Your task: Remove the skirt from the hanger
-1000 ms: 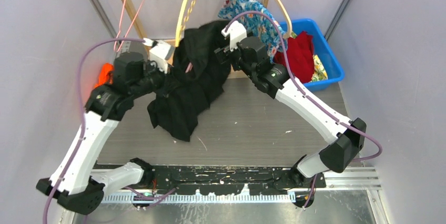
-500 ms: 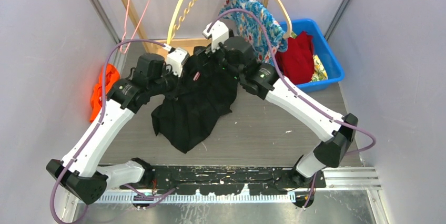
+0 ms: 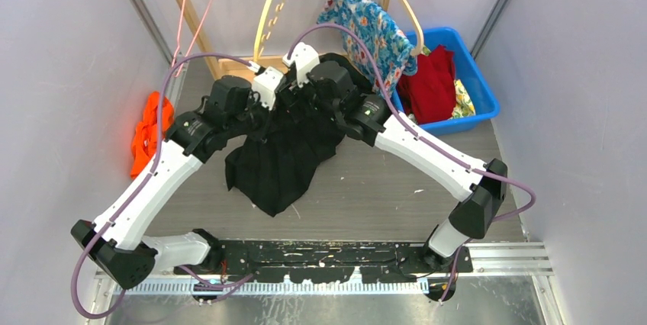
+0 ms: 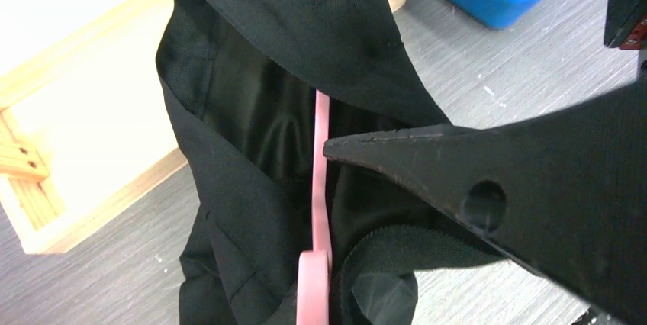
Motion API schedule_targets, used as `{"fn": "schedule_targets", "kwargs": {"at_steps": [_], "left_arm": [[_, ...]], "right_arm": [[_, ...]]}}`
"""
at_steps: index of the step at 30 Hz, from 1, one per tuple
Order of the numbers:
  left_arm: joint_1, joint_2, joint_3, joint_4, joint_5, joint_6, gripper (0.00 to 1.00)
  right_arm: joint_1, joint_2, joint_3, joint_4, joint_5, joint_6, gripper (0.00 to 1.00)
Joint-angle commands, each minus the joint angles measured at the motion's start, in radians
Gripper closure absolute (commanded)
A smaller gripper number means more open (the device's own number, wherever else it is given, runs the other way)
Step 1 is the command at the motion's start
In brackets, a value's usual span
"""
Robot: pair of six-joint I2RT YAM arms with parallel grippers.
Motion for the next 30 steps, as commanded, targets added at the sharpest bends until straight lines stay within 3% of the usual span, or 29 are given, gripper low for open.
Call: {"fn": "schedule_targets", "kwargs": {"at_steps": [1,4,9,10,17,27,30], "left_arm": [[-0.028,-0.03,0.065,0.071,-0.011,0.036,1.0],[-0.028,-0.047,0.074,0.045,-0.019,0.041,1.0],[-0.028,-0.094,0.062,0.014,-0.044,0.046,1.0],[-0.028,-0.1,0.063,0.003,-0.048,0.049,1.0],[-0.028,-0.14,-0.005,-0.053,-0.075,0.057,1.0],[-0.029,-0.17,-0.075,-0.091,-0.032,0.029,1.0],[-0.029,-0.152,-0.076,-0.076,-0.074,0.059,1.0]], "right_arm": [[0.009,-0.038,-0.017,0.072,0.023,0.015,0.19],[0.008,-0.042,-0.036,0.094,0.067,0.003,0.43],[0.001,-0.039,-0.048,0.128,0.193,-0.041,0.96],[-0.003,-0.036,-0.049,0.137,0.224,-0.046,0.99],[-0.07,-0.026,-0.026,0.23,0.426,-0.171,0.99],[-0.232,-0.007,0.018,0.24,0.399,-0.197,0.99],[-0.203,-0.004,0.015,0.177,0.36,-0.223,0.8]]}}
